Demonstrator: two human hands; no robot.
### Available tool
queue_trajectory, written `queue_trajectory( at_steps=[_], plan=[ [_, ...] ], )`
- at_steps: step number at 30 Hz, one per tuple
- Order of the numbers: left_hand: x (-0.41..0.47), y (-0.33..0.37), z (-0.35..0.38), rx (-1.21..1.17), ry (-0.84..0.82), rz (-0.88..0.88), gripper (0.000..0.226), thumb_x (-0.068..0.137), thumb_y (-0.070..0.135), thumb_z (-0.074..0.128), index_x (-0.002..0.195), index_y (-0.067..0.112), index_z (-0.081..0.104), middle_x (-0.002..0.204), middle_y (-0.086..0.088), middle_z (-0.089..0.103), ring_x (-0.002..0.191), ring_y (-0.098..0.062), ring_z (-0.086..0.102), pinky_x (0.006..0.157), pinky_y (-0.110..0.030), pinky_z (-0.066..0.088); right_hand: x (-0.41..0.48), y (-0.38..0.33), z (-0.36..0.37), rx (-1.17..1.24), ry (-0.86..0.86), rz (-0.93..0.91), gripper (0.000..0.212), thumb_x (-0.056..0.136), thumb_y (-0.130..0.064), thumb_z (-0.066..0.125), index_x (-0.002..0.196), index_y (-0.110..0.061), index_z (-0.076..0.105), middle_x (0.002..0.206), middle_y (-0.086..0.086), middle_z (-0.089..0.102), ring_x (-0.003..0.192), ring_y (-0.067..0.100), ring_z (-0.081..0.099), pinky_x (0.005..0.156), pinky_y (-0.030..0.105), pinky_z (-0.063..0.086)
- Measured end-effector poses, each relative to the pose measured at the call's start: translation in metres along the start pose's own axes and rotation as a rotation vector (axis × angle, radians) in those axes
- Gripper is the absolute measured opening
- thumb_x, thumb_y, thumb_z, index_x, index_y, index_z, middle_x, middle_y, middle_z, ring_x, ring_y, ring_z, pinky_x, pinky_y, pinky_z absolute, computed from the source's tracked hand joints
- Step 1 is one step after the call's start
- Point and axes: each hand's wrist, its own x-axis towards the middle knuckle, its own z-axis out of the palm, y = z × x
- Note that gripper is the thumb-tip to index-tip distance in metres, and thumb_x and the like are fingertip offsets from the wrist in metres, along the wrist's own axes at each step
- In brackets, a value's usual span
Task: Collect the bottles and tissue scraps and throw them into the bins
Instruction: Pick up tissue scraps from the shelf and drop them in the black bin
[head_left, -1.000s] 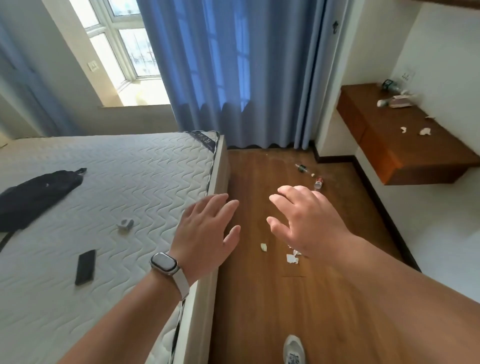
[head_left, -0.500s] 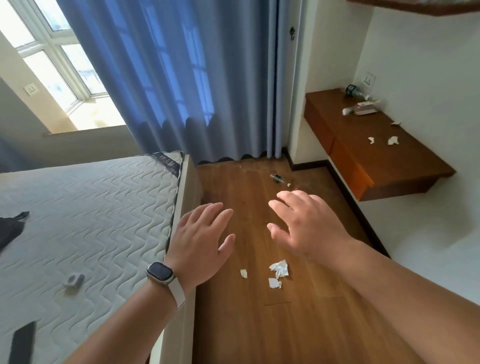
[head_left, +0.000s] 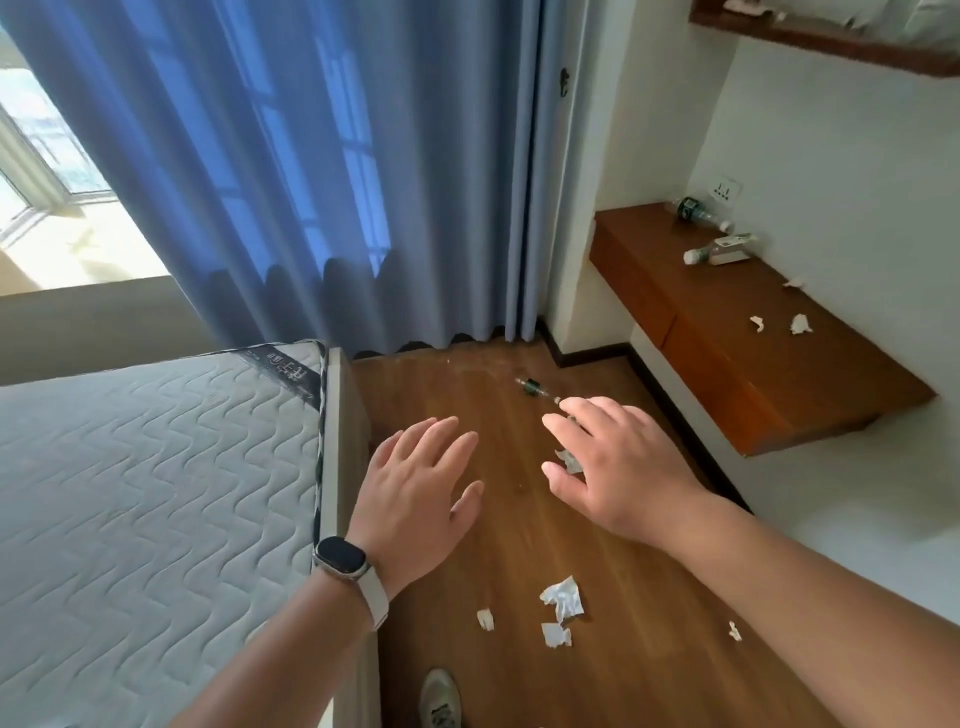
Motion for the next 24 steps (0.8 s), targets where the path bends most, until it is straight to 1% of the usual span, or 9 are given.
queue_trajectory(
  at_steps=[5,8,15,24],
  plan=[
    [0.048,-0.083,-0.002,0.007,0.002,0.056,0.045,0.090,0.046,0.049,0.128,0.023,0.055,0.135,0.000,0.056,0.128,-0.025,0.049,0.104,-0.046,0.043,0.078,-0.025,0.006,-0.049,-0.018,0.005,0.051,0.092,-0.052,0.041,0.128,-0.019,0.057,0.130,0.006,0.058,0.120,0.024,0.053,0.096,0.042,0.046],
    [0.075,-0.115,0.000,0.010,-0.010,0.075,0.044,0.091,0.045,0.050,0.130,0.024,0.054,0.137,0.000,0.055,0.129,-0.025,0.048,0.105,-0.047,0.041,0.109,-0.031,0.009,-0.057,-0.015,0.032,0.051,0.092,-0.052,0.042,0.127,-0.018,0.058,0.129,0.007,0.059,0.118,0.025,0.054,0.095,0.042,0.047],
    [0.130,-0.145,0.008,-0.030,-0.016,0.118,0.047,0.093,0.049,0.046,0.131,0.024,0.055,0.137,0.001,0.055,0.130,-0.025,0.047,0.106,-0.047,0.041,0.162,-0.020,0.009,-0.043,-0.001,0.095,0.051,0.093,-0.052,0.041,0.128,-0.019,0.057,0.130,0.005,0.058,0.120,0.024,0.053,0.096,0.041,0.047],
    [0.215,-0.162,0.036,-0.026,-0.016,0.133,0.046,0.092,0.049,0.048,0.129,0.023,0.057,0.134,0.000,0.057,0.127,-0.026,0.050,0.104,-0.047,0.041,0.232,0.028,0.039,-0.019,0.000,0.118,0.050,0.093,-0.052,0.042,0.126,-0.019,0.059,0.127,0.006,0.060,0.118,0.024,0.054,0.094,0.041,0.047]
  ],
)
